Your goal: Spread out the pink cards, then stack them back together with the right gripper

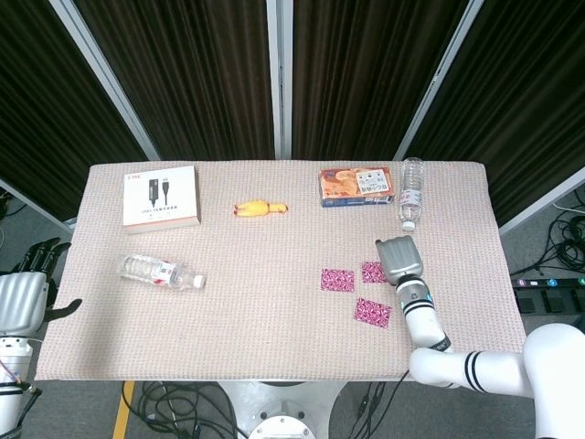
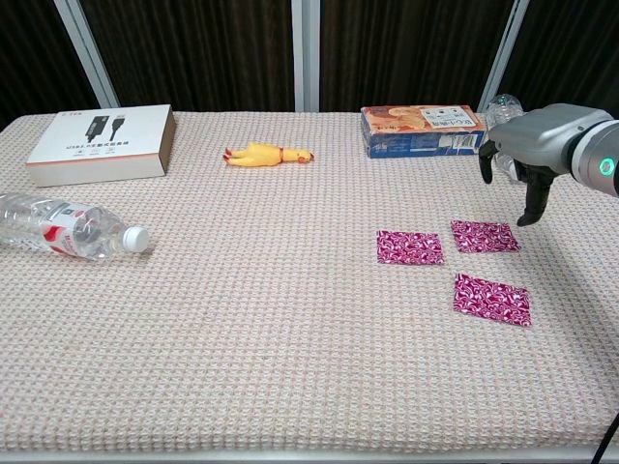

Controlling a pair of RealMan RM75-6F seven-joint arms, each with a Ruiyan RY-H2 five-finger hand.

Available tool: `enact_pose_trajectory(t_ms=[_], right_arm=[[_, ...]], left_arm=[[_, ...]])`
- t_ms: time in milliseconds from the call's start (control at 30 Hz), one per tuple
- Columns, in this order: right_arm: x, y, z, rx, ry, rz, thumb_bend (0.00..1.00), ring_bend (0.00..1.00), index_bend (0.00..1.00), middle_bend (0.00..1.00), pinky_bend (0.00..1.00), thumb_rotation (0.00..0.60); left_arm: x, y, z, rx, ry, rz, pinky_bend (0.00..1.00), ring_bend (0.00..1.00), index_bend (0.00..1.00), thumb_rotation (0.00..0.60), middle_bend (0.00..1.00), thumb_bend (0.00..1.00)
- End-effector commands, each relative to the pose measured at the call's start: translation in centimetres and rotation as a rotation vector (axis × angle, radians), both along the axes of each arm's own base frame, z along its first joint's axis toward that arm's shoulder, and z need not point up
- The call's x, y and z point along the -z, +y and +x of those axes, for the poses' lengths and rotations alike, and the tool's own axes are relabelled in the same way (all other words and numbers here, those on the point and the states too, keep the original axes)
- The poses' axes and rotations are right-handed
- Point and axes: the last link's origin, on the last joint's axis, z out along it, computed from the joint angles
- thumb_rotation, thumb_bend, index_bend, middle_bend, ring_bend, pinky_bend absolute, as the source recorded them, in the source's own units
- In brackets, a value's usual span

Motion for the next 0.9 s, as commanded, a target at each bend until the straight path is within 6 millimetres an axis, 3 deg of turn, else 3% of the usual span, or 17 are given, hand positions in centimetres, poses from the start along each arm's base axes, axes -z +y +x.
enact_pose_trajectory(t_ms=[33, 300, 900], right_arm=[[0.7, 0.3, -1.6, 0.006, -0.008, 0.008, 0.0, 1.0, 0.33, 1.0, 0.97, 0.592], [1.6, 0.5, -2.7, 0.045, -0.045, 0.027, 0.0, 1.0, 0.33, 1.0, 0.97, 0.595], [3.6, -0.4, -2.5, 0.078, -0.085, 0.018, 0.0, 1.0, 0.34, 1.0, 0.97, 0.593]], left_arm=[[0.0, 0.0, 0.0, -0.002, 0.0, 0.001, 0.38, 0.16, 0.22, 0.6, 0.23, 0.06], [0.2, 0.1, 0.0, -0.003, 0.001, -0.003, 0.38, 0.16, 0.22, 0.6, 0.23, 0.06], [0.3, 0.1, 0.0, -0.004, 0.003, -0.002, 0.38, 0.16, 0.22, 0.6, 0.23, 0.06]])
